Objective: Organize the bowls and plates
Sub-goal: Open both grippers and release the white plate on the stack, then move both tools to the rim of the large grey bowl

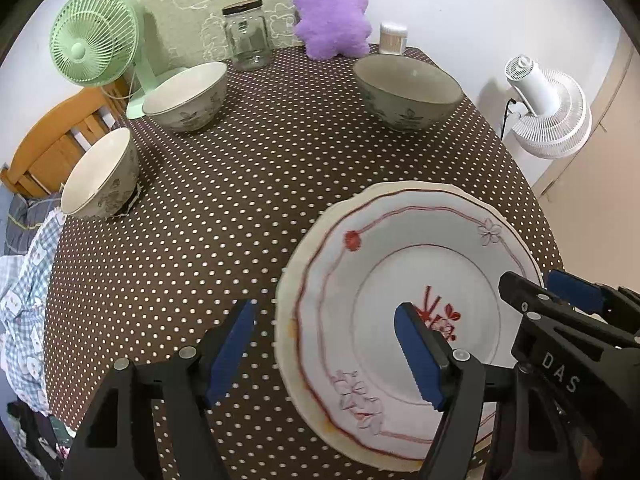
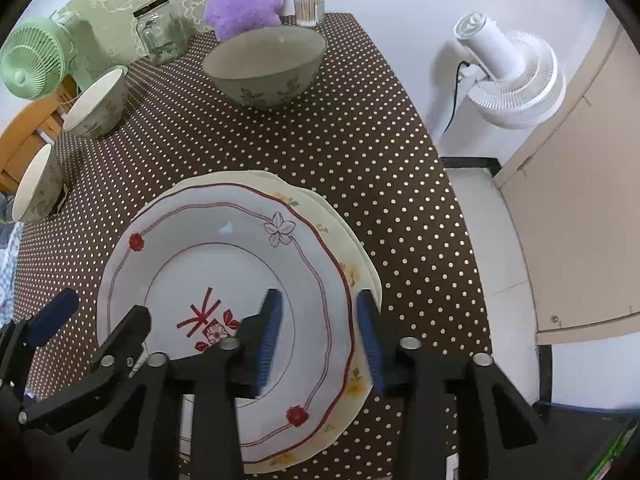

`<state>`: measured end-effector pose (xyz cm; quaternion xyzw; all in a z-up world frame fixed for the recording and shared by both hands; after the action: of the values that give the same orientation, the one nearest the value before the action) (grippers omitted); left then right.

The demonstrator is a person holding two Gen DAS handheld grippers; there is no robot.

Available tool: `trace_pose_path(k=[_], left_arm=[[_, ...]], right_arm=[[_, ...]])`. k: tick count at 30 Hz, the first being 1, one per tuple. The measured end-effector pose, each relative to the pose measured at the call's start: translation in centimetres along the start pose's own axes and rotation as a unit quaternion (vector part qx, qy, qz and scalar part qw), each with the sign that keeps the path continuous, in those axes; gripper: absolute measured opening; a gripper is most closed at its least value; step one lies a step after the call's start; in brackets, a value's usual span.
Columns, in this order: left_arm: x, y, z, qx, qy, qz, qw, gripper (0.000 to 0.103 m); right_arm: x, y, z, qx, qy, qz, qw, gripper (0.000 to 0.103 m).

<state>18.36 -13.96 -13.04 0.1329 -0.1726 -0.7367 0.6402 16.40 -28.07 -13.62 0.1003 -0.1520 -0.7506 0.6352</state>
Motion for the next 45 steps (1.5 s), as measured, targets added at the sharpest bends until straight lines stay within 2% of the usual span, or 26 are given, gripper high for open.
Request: trace_pose_path(k=[9, 14, 23, 35, 45], left_arm=[[-4.6, 0.1, 1.5, 0.010, -0.006, 0.012, 0.9999, 0.087], [-6.5, 0.4, 2.5, 0.022, -0.009, 0.005, 0.9997, 0.088], [-11.0, 0.6, 4.4, 0.058, -0.001, -0.006, 0.9983, 0.088], [-17.0, 1.5, 5.1, 0.077, -0.001, -0.013, 0.9970, 0.088], [-22.2, 2.6, 5.1, 0.092, 0.002, 0.007, 0.9958, 0.086]], right_arm=[[-2.6, -0.1, 1.6, 0.024, -0.005, -0.010, 1.000, 0.076], [-4.6, 0.0, 2.7, 0.034, -0.004, -0.018, 0.999, 0.077], [-9.1, 0.1, 5.3, 0.084, -0.006, -0.017, 0.996, 0.077], [-16.3, 1.3, 7.5, 0.125, 0.011, 0.000, 0.992, 0.077], [-22.5, 3.2, 8.0, 0.133, 0.036, 0.024, 0.990, 0.077]])
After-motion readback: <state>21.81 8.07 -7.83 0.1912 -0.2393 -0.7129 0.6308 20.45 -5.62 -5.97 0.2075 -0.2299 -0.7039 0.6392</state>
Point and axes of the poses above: each gripper's, at about its wrist camera, not at the fingertips, and z roughly against the way its jaws point, x to its right, y to its top, the point moved 3 cm from there along -z, roughly the way its jaws point, and after that the axes turned 1 degree about -y, right-handed, at the moved point
